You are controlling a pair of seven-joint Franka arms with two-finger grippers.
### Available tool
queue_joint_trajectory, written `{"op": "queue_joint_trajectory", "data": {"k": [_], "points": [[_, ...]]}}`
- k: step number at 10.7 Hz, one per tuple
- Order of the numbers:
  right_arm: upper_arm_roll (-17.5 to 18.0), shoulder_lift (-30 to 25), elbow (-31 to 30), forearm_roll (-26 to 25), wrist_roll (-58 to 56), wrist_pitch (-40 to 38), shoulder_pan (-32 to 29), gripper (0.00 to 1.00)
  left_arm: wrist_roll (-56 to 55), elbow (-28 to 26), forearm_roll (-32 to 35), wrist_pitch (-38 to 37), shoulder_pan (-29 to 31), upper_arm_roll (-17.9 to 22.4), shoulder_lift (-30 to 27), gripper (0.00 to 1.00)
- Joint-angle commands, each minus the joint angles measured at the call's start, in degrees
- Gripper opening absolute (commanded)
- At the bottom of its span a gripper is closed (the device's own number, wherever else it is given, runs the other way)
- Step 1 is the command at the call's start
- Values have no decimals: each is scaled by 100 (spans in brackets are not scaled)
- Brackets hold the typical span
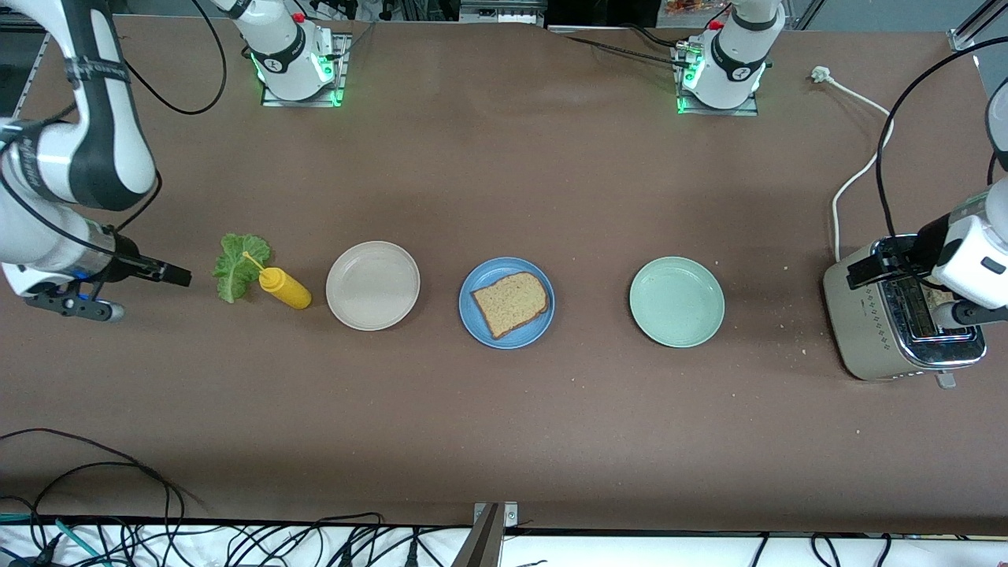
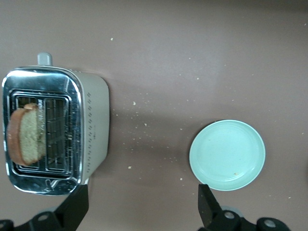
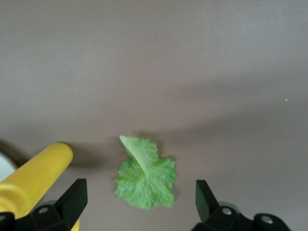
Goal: Make sandwich in blue plate with both arms
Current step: 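Return the left gripper to the toaster while the right gripper reaches the lettuce, then grasp the green lettuce leaf with the right gripper and lift it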
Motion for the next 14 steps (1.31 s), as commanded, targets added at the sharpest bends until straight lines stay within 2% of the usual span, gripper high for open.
{"op": "queue_joint_trajectory", "data": {"k": [1, 5, 8, 11, 12, 14], "points": [[13, -14, -846, -11, 223, 1088, -29, 100, 748, -59, 7, -61, 350, -36, -103, 100], [13, 557, -892, 112, 514, 1372, -38, 100, 750, -67, 7, -60, 342, -54, -68, 100], [21, 716, -1390, 103, 496, 2107, -38, 100, 750, -68, 7, -60, 342, -62, -59, 100], [21, 839, -1560, 86, 399, 2225, -29, 100, 750, -85, 7, -60, 316, -63, -59, 100], [21, 892, -1551, 86, 321, 2234, -29, 93, 750, -85, 7, -60, 316, -63, -59, 100], [13, 883, -1525, 86, 320, 2208, -29, 45, 750, -103, 7, -60, 307, -63, -59, 100]]}}
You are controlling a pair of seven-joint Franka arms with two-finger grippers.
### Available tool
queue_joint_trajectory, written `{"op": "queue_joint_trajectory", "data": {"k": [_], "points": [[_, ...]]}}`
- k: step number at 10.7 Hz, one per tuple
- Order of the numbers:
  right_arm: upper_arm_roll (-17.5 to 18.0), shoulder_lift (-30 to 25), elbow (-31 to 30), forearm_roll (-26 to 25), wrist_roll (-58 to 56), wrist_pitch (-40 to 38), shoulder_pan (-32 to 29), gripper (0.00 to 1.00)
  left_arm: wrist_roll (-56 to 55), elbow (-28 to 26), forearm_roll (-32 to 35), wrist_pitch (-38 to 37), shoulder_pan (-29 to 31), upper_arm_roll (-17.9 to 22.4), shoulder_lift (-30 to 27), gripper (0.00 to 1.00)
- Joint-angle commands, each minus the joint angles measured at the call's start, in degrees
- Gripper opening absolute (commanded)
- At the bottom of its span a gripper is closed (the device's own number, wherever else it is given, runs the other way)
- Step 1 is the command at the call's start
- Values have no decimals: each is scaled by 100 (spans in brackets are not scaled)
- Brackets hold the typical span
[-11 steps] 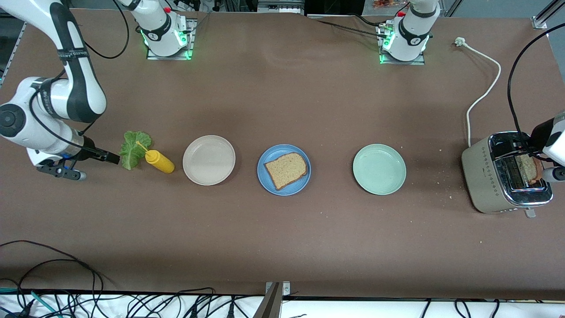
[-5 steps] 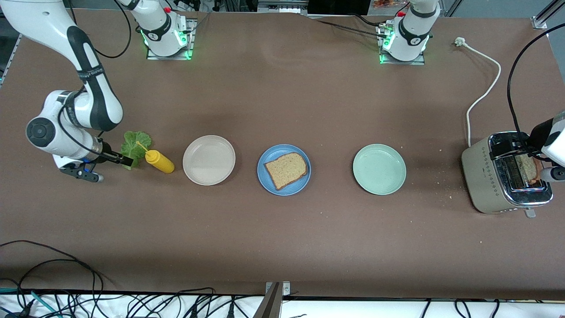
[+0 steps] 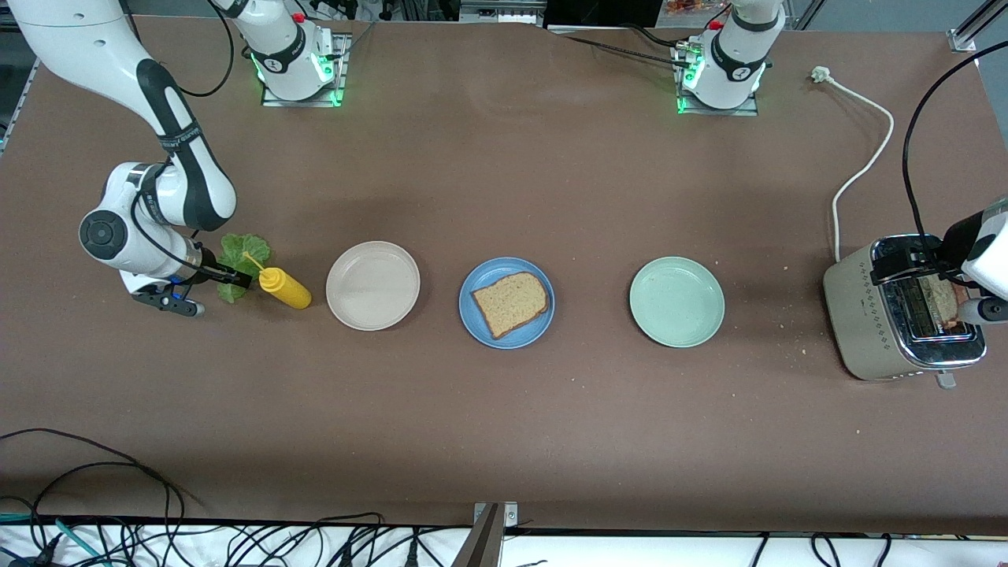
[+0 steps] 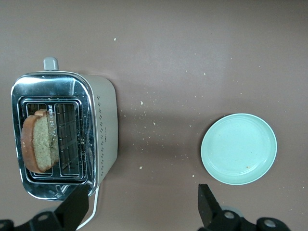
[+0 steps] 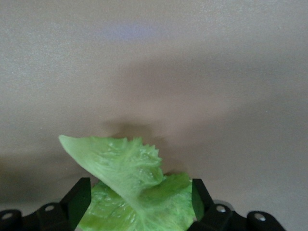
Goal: Make sandwich in blue plate with both arms
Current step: 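Grasp the green lettuce leaf with the right gripper and lift it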
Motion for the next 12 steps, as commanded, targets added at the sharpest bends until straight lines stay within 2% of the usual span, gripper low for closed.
{"op": "queue_joint_trajectory", "data": {"k": [1, 3, 5, 6, 8, 12], "points": [[20, -22, -24, 44, -131, 87, -39, 33, 129, -73, 7, -55, -9, -1, -64, 100], [20, -31, -15, 44, -114, 78, -39, 16, 129, -73, 7, -55, -18, -1, -64, 100], [11, -57, 125, 36, -209, 52, -39, 15, 129, -73, 7, -55, -18, -1, -56, 100], [11, -110, 274, 35, -271, -279, -39, 15, 129, -73, 7, -55, -18, -1, -64, 100], [11, -180, 852, -8, -263, -1226, -39, 15, 129, -82, 7, -55, -18, -1, -64, 100], [20, -207, 2390, -44, -219, -3600, 5, 15, 120, -82, 50, -64, -18, -9, -73, 100]]}}
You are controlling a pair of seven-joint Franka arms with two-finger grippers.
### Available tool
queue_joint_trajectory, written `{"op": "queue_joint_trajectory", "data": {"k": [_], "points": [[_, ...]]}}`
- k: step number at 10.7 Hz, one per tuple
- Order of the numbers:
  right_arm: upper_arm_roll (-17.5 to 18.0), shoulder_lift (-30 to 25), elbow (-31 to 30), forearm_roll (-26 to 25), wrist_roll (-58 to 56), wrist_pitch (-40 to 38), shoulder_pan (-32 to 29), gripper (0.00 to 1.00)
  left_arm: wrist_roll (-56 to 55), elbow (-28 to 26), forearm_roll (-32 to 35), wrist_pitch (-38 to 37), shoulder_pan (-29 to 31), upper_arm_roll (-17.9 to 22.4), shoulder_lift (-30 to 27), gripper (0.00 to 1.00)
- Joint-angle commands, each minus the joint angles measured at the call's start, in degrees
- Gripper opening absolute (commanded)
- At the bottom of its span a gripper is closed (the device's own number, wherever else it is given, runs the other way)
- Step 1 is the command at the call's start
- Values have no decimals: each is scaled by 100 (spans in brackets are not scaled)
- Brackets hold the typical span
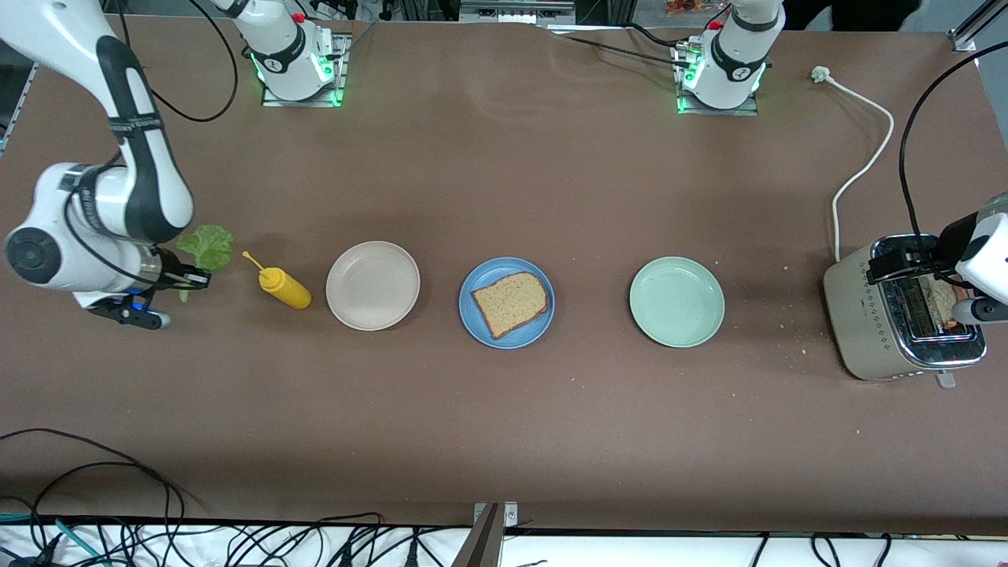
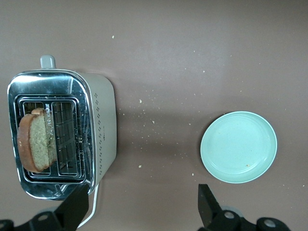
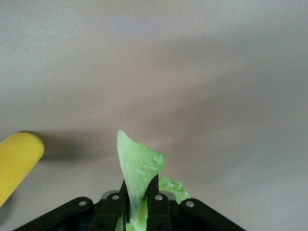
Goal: Make sandwich in blue plate with both arms
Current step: 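Grasp the green lettuce leaf with the right gripper and lift it, then carry the lettuce over the bread on the blue plate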
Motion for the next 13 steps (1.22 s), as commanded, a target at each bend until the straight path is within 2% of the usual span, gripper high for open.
{"op": "queue_joint_trajectory", "data": {"k": [1, 2, 4, 7, 9, 10, 13], "points": [[49, 4, 1195, -43, -33, -1688, 19, 16, 120, -35, 77, -54, -14, 5, -73, 100], [49, 4, 1634, -52, 45, -2259, 115, 16, 120, -35, 86, -53, -14, 14, -73, 100], [58, 4, 2077, -70, 474, -2817, 474, 16, 120, -43, 86, -53, 4, 14, -73, 100], [85, 13, 2157, 0, 2228, -2863, 1342, 15, 129, -52, 86, -53, 4, 14, -73, 100], [85, 178, 2157, 543, 3668, -2505, 1967, 16, 129, -52, 86, -53, 30, 14, -73, 100], [93, 293, 2157, 702, 4302, -2041, 2179, 15, 129, -52, 86, -53, 30, 14, -73, 100], [93, 863, 2507, 835, 5938, -985, 3023, 15, 138, -52, 94, -53, 39, 14, -91, 100]]}}
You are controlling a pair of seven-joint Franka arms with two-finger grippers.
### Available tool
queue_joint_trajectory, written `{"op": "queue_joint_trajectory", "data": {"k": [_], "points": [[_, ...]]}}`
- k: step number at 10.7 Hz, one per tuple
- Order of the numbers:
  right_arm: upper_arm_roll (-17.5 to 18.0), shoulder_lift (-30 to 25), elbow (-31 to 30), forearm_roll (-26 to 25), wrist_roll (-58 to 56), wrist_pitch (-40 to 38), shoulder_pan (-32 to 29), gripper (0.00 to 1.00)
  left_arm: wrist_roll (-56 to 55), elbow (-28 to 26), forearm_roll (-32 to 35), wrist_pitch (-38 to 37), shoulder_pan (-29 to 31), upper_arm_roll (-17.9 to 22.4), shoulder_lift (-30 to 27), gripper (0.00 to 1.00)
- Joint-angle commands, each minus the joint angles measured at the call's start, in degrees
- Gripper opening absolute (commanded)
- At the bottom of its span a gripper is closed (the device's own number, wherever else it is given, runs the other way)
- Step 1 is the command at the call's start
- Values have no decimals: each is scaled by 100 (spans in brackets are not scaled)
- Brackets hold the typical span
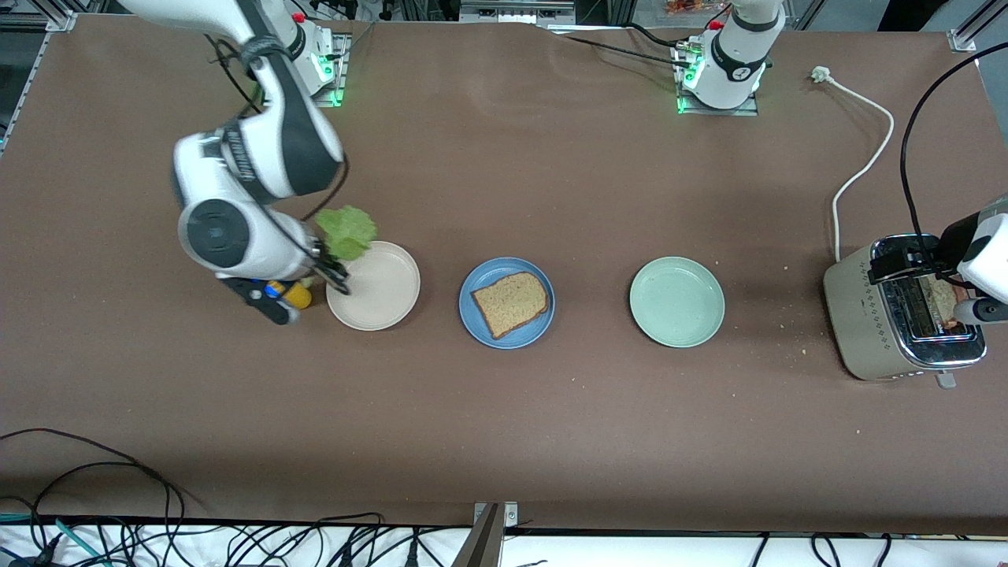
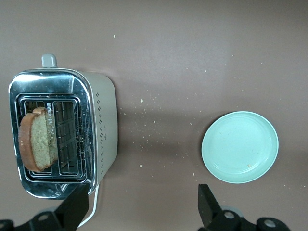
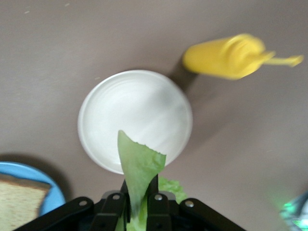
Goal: Make sandwich in blue plate with both arms
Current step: 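Carry the lettuce over the bread on the blue plate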
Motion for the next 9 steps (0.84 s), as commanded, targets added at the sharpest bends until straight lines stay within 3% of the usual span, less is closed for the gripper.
{"op": "queue_joint_trajectory", "data": {"k": [1, 4, 7, 9], "points": [[-61, 772, 864, 488, 1647, 754, 519, 15, 146, -41, 94, -54, 26, -1, -90, 100], [-61, 1379, 1307, 1481, 2889, 1562, 555, 17, 225, -32, 121, -54, 52, 26, -73, 99], [-9, 2239, 1394, 1616, 3812, 2518, 809, 17, 401, -23, 121, -45, 114, 34, -73, 99], [44, 2567, 1780, 1616, 4228, 2664, 872, 17, 401, -23, 182, -36, 149, 43, -64, 99]]}}
